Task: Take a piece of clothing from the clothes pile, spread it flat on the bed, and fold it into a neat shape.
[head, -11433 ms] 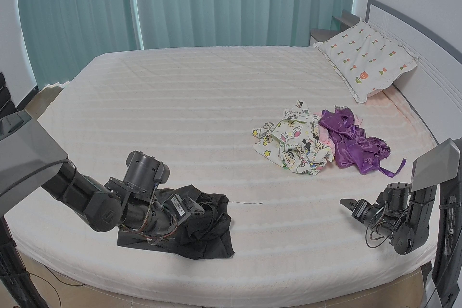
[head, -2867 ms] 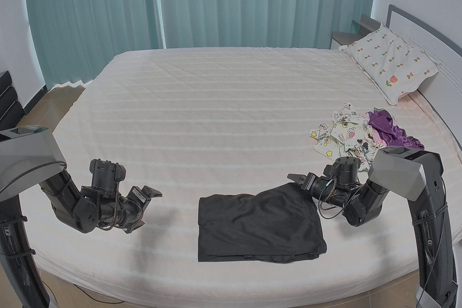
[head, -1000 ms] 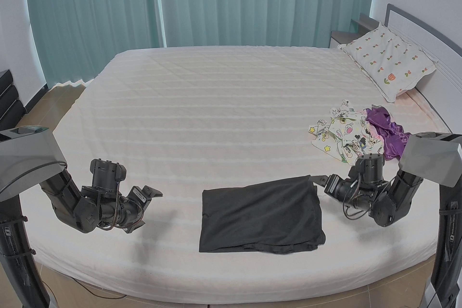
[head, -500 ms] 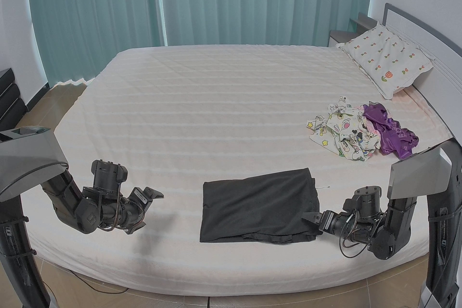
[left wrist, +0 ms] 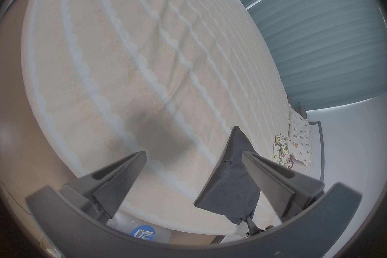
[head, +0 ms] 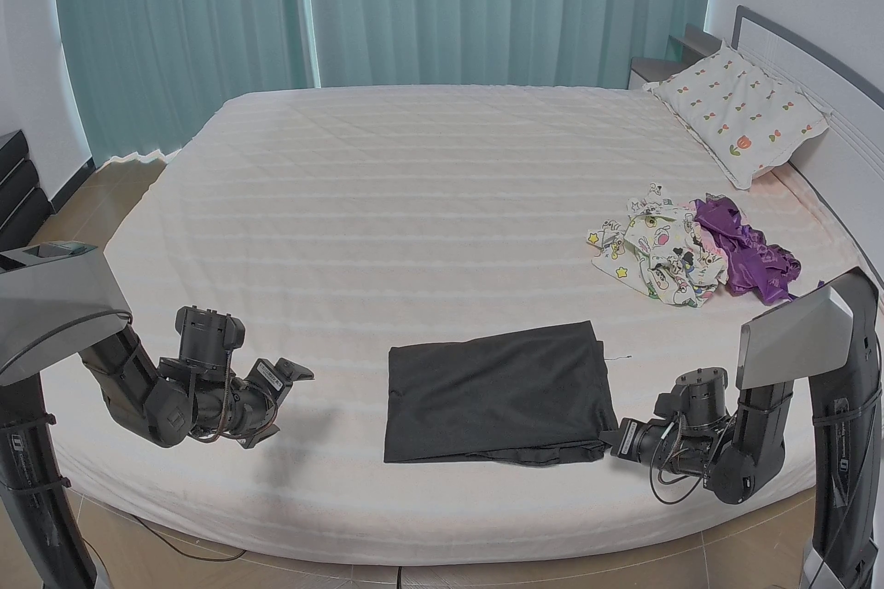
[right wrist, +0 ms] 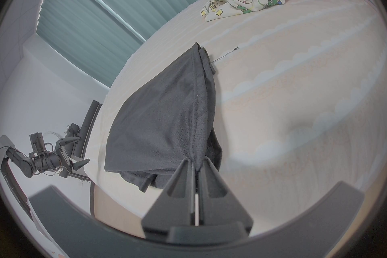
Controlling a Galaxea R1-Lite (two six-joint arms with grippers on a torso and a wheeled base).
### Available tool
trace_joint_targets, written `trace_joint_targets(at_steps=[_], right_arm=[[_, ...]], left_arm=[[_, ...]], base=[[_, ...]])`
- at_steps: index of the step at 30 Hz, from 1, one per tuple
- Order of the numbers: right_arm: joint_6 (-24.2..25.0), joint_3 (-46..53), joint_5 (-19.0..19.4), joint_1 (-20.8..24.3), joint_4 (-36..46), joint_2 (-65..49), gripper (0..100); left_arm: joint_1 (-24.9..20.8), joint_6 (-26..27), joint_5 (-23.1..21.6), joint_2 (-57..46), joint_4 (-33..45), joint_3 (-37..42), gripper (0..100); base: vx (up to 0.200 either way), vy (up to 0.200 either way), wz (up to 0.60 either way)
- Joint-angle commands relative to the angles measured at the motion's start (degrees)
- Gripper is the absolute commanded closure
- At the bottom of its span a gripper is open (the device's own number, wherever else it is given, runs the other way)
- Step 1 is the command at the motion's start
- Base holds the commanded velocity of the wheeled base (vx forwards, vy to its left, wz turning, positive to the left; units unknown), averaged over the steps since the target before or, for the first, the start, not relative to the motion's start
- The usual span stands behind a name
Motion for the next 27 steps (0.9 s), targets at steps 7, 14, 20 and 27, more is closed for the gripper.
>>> trace_joint_targets(at_steps=[7, 14, 20, 27], right_arm=[[-1.3, 4.4, 0.1, -0.6, -3.5, -0.3, 100], [-2.6, 5.1, 0.2, -0.8, -3.7, 0.0, 100], [-3.3, 5.8, 0.3, -0.8, -4.2, -0.4, 0], [-3.0, 5.1, 2.5, -5.4, -9.5, -3.3, 0]], left_arm=[[0.0, 0.0, -0.1, 0.1, -0.1, 0.0, 0], [0.0, 0.0, 0.0, 0.1, -0.1, 0.0, 0], [0.0, 0.0, 0.0, 0.1, -0.1, 0.0, 0], [0.0, 0.0, 0.0, 0.1, 0.0, -0.1, 0]], base=[[0.0, 0.0, 0.0], [0.0, 0.0, 0.0], [0.0, 0.0, 0.0], [0.0, 0.0, 0.0]])
